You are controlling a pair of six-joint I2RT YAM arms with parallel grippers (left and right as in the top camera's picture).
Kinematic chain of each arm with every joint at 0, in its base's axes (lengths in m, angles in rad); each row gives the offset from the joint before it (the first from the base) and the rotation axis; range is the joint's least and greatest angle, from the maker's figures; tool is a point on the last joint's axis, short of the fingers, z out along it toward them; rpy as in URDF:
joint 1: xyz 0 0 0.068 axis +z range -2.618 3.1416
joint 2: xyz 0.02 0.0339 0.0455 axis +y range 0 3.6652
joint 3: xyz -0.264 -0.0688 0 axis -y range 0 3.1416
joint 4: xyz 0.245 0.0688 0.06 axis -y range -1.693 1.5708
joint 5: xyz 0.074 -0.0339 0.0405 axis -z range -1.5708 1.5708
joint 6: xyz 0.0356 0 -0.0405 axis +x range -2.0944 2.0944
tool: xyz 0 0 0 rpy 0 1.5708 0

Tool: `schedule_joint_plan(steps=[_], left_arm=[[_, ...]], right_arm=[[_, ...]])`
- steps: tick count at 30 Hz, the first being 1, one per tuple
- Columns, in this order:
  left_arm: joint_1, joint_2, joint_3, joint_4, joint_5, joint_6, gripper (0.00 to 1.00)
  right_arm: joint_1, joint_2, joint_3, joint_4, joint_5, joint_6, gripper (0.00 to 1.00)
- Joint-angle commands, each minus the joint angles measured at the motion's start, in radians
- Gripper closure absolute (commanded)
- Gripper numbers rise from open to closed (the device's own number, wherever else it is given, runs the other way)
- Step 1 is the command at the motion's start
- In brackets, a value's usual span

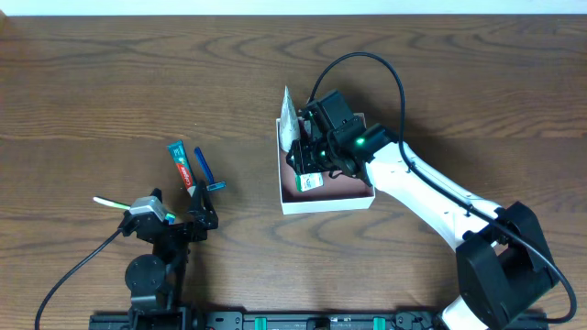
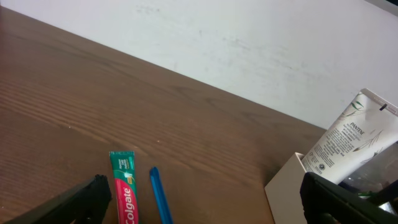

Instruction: Pack container

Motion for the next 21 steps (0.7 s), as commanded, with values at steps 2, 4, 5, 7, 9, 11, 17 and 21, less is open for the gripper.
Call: schedule_joint_plan(steps=[2,4,5,7,9,11,17,21], left_arm=[[0.007,-0.005,-0.027,-0.015,0.000,0.009,0.02],[0.007,-0.005,-0.027,-0.015,0.000,0.009,0.02],[0.007,-0.005,-0.027,-0.015,0.000,0.009,0.02],[0.007,-0.005,-0.027,-0.015,0.000,0.009,0.02],[0.007,-0.005,-0.027,-0.015,0.000,0.009,0.02],[0.007,-0.005,-0.027,-0.015,0.000,0.009,0.02],[0.007,-0.005,-0.027,-0.015,0.000,0.009,0.02],[0.007,-0.005,-0.027,-0.015,0.000,0.009,0.02]], right_arm=[[0.014,0.023,0.013,-0.006,0.010,0.027,0.57],[0.016,0.023,0.013,-0.005,0.010,0.026,0.57],[0.017,0.023,0.013,-0.005,0.010,0.027,0.57],[0.019,0.023,0.013,-0.005,0.010,0.026,0.56],[0.019,0.023,0.013,-0.006,0.010,0.026,0.55],[0.019,0.023,0.013,-0.006,0.010,0.026,0.54],[0.019,0.023,0.013,-0.006,0.010,0.026,0.50],[0.019,0.023,0.013,-0.006,0.010,0.026,0.47]])
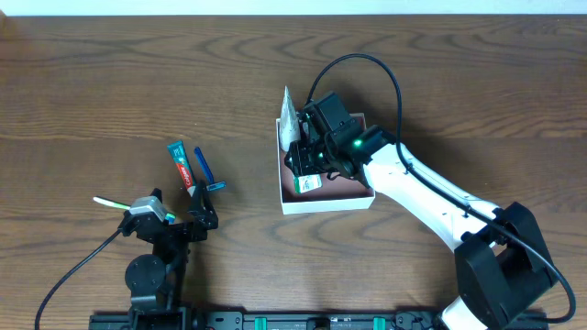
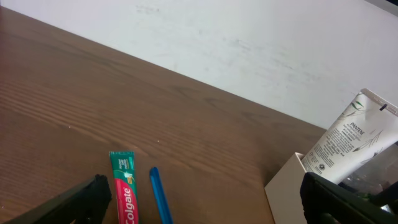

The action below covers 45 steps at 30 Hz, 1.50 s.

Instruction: Pack container

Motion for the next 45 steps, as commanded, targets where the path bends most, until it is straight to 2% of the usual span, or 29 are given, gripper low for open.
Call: schedule_joint_plan(steps=[1,8,23,41,45], left_arm=[[0.007,-0.005,-0.027,-0.015,0.000,0.009,0.02],[0.007,-0.005,-0.027,-0.015,0.000,0.009,0.02],[0.007,-0.005,-0.027,-0.015,0.000,0.009,0.02],[0.007,-0.005,-0.027,-0.015,0.000,0.009,0.02],[0.007,-0.005,-0.027,-0.015,0.000,0.009,0.02]], right_arm=[[0.004,0.021,0.013,-0.006,0.002,0.025,0.45],[0.004,0.021,0.013,-0.006,-0.002,0.025,0.37],[0.004,-0.005,0.013,-0.006,-0.025,0.026,0.38],[0.004,-0.388,0.013,-0.135,0.010,0.028,0.34],[0.005,-0.426,0.013,-0.166,0.035,-0.035,0.33]])
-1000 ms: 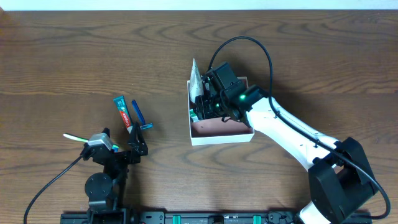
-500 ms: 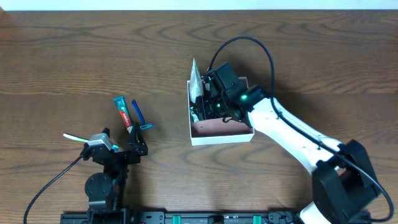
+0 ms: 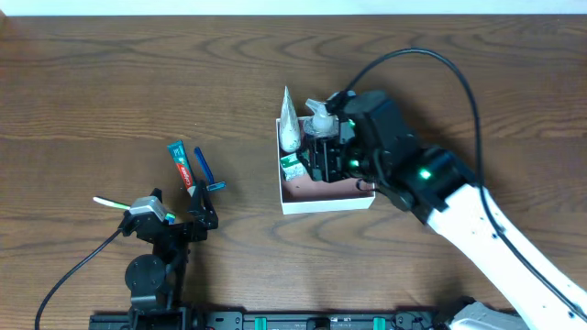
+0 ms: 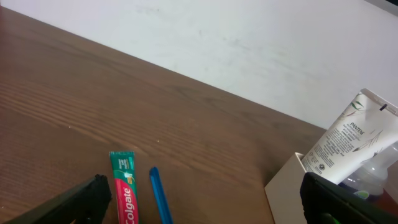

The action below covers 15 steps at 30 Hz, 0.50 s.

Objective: Pack container
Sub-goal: 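Open the right gripper and withdraw it to the right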

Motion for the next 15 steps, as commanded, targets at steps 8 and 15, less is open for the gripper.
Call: schedule_joint_plan(steps=[8,15], left_arm=[[0.007,-0.005,-0.027,-0.015,0.000,0.009,0.02],[0.007,-0.005,-0.027,-0.015,0.000,0.009,0.02]], right_arm=[[0.155,0.000,0.013,0.008,0.038,-0.190,0.32],[0.264,0.035,0.013,0.001,0.247,-0.187,0.26]])
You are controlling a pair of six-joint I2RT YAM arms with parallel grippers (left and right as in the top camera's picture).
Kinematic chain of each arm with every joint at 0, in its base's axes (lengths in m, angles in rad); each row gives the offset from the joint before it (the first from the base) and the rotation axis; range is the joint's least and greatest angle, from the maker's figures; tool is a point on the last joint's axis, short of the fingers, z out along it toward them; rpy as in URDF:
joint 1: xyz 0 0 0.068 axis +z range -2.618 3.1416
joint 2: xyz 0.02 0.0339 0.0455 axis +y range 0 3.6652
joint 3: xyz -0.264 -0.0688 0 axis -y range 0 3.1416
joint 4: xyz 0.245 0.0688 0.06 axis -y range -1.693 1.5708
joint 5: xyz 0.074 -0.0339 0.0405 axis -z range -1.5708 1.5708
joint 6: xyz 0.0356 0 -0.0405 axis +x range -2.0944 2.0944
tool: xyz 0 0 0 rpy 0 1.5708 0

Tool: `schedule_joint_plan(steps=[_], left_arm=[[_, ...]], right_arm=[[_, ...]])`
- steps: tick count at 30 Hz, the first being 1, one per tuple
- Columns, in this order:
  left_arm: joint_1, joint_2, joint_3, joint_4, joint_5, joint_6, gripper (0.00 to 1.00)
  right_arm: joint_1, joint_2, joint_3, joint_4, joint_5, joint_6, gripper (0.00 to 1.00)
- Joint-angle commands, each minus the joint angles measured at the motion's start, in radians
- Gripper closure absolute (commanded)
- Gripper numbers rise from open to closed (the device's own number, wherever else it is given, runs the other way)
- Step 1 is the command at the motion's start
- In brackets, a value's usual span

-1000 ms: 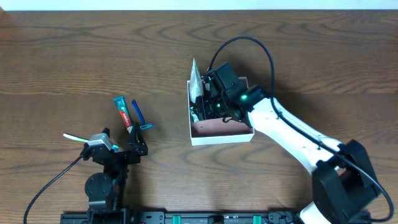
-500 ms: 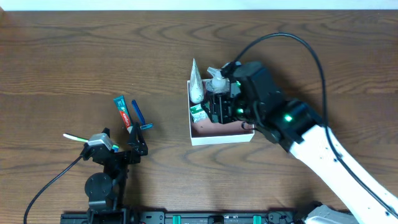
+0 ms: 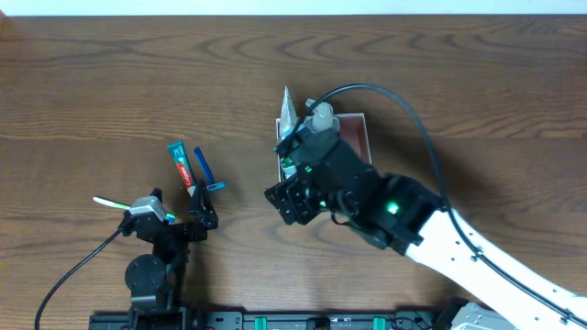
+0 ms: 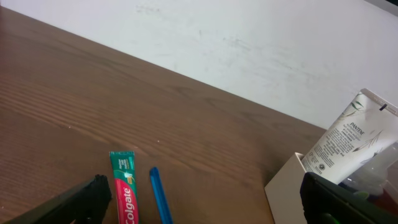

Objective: Pack container
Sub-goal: 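Open the right gripper and withdraw it to the right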

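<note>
The white box point(image 3: 356, 123) with a brown floor stands mid-table, and my right arm covers most of it. A white Pantene tube point(image 3: 287, 114) leans in its far left corner, with a clear bottle point(image 3: 321, 115) beside it and a green-and-white packet point(image 3: 288, 165) below. My right gripper point(image 3: 285, 203) hangs open and empty over the box's front left corner. My left gripper point(image 3: 182, 207) rests open near the table's front. Just beyond it lie a Colgate toothpaste tube point(image 4: 126, 186) and a blue razor point(image 4: 158, 196). The left wrist view also shows the box point(image 4: 286, 186) and the Pantene tube point(image 4: 354, 140).
A green toothbrush point(image 3: 112, 203) lies to the left of my left gripper. The toothpaste tube point(image 3: 182, 165) and the razor point(image 3: 206, 170) lie side by side left of the box. A black rail runs along the table's front edge.
My right gripper has moved from over the middle of the box to its front left corner, and the arm now covers most of the box. The left arm has not moved.
My right gripper was low inside the box at a green-and-white packet, and stayed so at the second moment. Then it stood higher over the box, with the packet lying by the left wall beside the bottle and tube. Now it is at the front left corner.
</note>
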Motion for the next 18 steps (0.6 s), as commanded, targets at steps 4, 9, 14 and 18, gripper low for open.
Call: schedule_joint_plan(steps=[4,9,14,18], left_arm=[[0.007,-0.005,-0.027,-0.015,0.000,0.009,0.02],[0.007,-0.005,-0.027,-0.015,0.000,0.009,0.02],[0.007,-0.005,-0.027,-0.015,0.000,0.009,0.02],[0.007,-0.005,-0.027,-0.015,0.000,0.009,0.02]], right_arm=[[-0.028,-0.014,0.013,-0.010,0.153,-0.004,0.26],[-0.193,-0.096,0.014,-0.096,0.220,0.091,0.21],[-0.470,-0.134,0.014,-0.185,0.243,0.139,0.16],[-0.678,-0.108,0.014,-0.220,0.243,0.155,0.07]])
